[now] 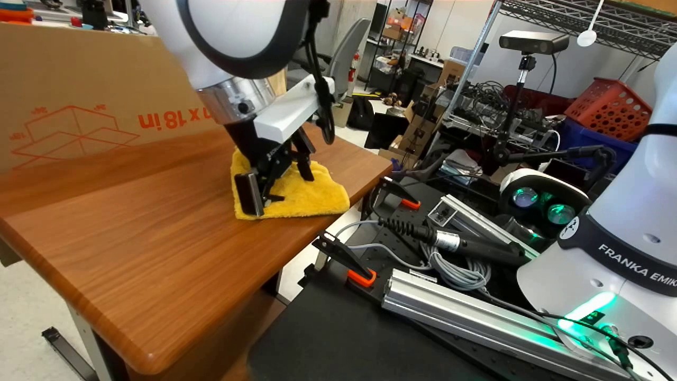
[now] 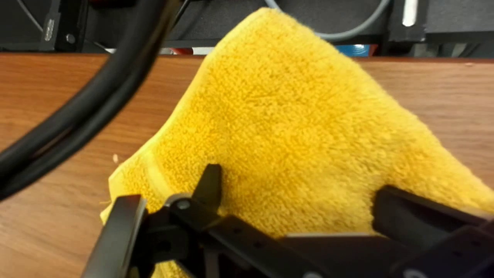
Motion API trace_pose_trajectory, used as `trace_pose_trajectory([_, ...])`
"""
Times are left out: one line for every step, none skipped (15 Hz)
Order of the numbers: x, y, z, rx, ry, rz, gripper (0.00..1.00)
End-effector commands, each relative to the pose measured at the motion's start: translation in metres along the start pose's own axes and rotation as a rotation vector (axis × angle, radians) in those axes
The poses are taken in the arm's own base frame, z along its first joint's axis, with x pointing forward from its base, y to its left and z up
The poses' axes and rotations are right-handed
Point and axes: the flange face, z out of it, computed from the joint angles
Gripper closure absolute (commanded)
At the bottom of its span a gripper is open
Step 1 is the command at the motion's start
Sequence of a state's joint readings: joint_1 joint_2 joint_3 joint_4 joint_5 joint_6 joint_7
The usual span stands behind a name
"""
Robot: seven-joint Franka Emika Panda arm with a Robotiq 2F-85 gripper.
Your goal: Use the yellow cloth to wipe the table
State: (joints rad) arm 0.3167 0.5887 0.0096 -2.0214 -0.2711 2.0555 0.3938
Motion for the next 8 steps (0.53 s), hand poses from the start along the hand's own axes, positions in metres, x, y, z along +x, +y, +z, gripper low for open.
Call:
trace_pose_trajectory([0.013,-0.081,0.019,-0.134,0.004,-0.147,0.0])
trace_pose_trajectory([0.011,-0.097,0.015,-0.17,0.022,-0.187,0.0])
trace_pose_trajectory([0.009,-0.113,0.01,-0.207,0.036,-0.228,0.0])
trace_pose_trajectory([0.007,-0.128,0.007,-0.245,0.05,-0.27,0.0])
trace_pose_trajectory([0.008,-0.142,0.005,-0.287,0.068,-0.306,0.0])
trace_pose_trajectory([0.009,-0.15,0.002,-0.322,0.08,-0.329,0.0])
trace_pose_trajectory([0.011,-0.154,-0.004,-0.35,0.097,-0.339,0.0])
trace_pose_trajectory([0.013,-0.157,-0.011,-0.367,0.11,-0.346,0.0])
